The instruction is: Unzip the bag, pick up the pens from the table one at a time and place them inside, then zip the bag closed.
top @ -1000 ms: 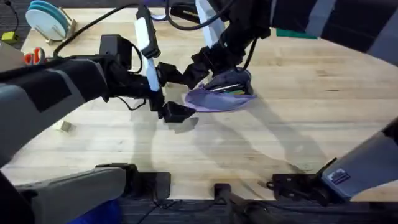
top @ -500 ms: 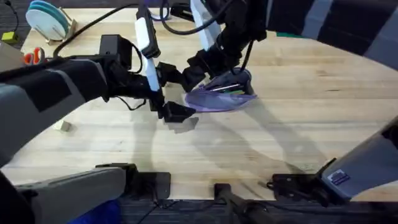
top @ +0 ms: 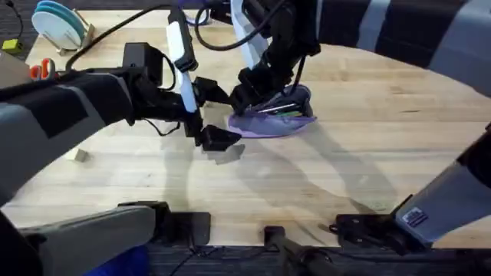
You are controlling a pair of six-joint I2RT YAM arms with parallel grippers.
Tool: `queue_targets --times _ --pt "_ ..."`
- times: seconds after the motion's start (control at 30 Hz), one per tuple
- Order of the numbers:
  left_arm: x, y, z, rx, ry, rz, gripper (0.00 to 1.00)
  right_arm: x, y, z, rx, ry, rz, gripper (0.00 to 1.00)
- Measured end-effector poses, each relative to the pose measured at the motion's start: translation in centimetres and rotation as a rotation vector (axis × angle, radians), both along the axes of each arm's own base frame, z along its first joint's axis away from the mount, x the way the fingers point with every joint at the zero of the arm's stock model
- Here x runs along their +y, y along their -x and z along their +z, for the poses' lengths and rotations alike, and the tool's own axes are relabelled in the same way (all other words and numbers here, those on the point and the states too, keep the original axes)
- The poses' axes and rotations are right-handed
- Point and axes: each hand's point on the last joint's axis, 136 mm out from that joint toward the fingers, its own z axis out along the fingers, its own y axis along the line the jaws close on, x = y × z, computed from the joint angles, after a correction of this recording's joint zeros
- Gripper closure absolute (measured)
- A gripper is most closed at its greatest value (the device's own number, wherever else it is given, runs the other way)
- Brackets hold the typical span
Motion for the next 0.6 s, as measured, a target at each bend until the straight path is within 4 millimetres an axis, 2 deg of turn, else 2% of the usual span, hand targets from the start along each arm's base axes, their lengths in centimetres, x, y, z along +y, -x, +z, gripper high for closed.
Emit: queue_targets --times 0.17,0.43,0.6 --pt "0.00 0.00 0.00 0.000 0.000 0.000 0.007 0.25 0.22 0.08 0.013 -0.009 -0.009 0.753" --pt "0.00 0.00 0.00 0.000 0.000 0.000 0.007 0.35 0.26 0.12 0.016 -0.012 -0.012 0.948" --pt "0.00 0.00 0.00 0.000 0.000 0.000 0.007 0.36 0.26 0.12 0.016 -0.012 -0.012 0.968"
